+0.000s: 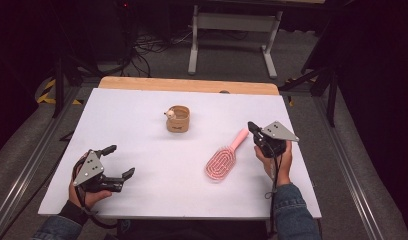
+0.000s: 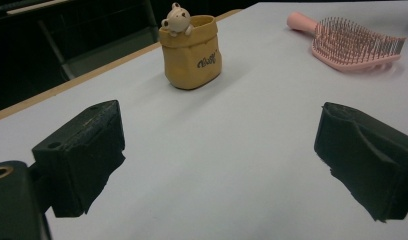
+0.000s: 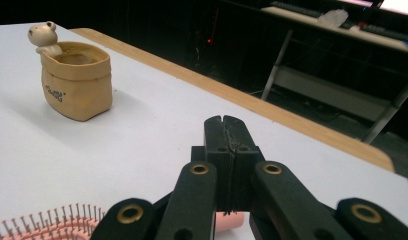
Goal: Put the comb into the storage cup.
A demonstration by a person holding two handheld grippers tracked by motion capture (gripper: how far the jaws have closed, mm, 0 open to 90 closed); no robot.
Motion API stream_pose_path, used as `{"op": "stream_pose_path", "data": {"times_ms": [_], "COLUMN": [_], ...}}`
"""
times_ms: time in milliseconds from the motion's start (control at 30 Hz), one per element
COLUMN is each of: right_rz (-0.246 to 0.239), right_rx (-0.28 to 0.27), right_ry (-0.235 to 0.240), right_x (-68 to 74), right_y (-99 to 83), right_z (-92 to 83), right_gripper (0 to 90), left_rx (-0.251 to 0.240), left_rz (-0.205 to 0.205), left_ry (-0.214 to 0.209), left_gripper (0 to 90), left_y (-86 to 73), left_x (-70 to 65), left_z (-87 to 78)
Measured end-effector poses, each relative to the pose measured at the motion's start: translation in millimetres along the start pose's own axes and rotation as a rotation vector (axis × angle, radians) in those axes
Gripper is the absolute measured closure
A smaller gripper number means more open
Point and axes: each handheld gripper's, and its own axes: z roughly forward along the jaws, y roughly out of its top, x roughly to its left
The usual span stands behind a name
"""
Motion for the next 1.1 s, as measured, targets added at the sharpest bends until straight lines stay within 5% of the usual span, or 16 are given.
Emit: {"op": "stream_pose_path", "data": {"times_ms": [400,667,1100], "right_rz": [-0.020,-0.049,-0.120], "right_rx": [0.084,0.189,0.332], "right_ry": [0.023,0.047,0.015], "right_x": [2.2,12.0,13.5], "right_y": [-6.2,-12.5,-25.3], "right_z": [32.0,54.0,74.3], "right_gripper": [90.0,90.0,90.0], "left_rx": [0.012,0.008,0.012], "left_rz": [0.002,-0.001,0.001], "left_ry": [0.002,0.000,-0.005], "left_gripper": [6.3,6.4,6.5], "left_y": [0.1,-0.7,-0.6], "left_x": [-2.3,-1.7,-1.8], "left_z": [1.0,0.3,1.8]}}
